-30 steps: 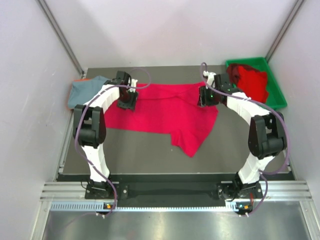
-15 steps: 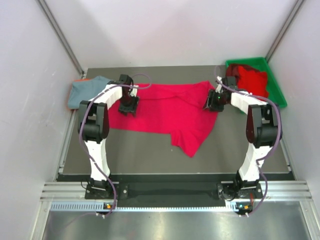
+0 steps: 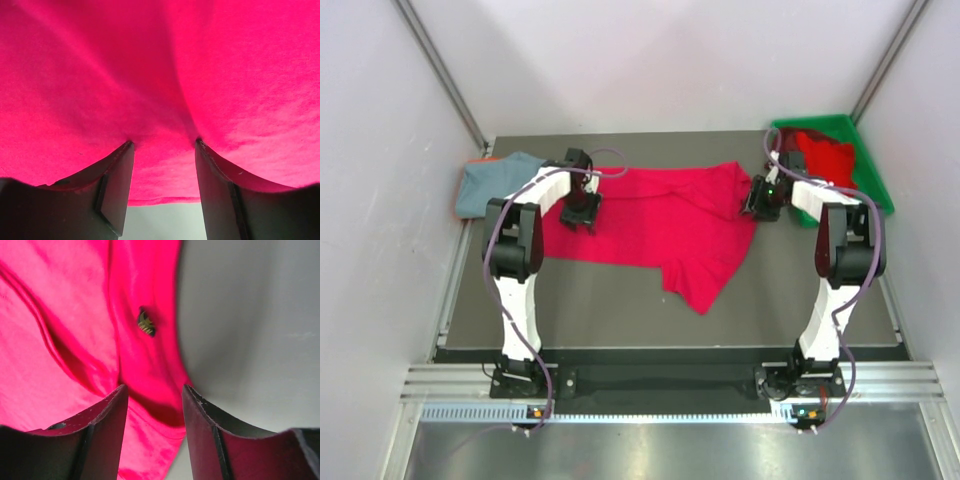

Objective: Fold and stack the t-shirts
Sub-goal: Fold the tshirt

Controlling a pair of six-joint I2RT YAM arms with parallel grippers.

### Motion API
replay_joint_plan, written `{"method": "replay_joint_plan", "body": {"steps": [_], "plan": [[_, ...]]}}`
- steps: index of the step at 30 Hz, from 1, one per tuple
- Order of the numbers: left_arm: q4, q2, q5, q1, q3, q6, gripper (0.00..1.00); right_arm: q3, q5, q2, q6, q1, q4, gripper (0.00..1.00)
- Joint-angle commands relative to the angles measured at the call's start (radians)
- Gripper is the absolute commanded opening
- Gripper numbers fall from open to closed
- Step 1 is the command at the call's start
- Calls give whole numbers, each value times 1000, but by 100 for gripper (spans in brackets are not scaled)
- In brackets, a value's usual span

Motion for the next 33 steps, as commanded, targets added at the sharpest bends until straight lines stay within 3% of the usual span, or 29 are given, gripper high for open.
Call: {"method": "replay_joint_plan", "body": {"steps": [1,11,16,28,32,33], "plan": [[-4,16,-10,-42,28,10,57,55,21,24,-15,-47,4,48],[14,-21,-73,-111,-21,12,57,112,59,48,-31,-81,4,46],[17,-28,-61,-111,-24,6,57,115,-5,-5,-29,-61,15,46],[45,-68,-179,-53,-44,18,56,-103,15,-83,-38,-39,-22,41],[47,-82,-197,-4,-36,32,56,-117,15,-84,-35,-33,-12,24],[45,-85,-202,4,-33,39,56,-114,13,-83,-35,-33,-8,15]]}}
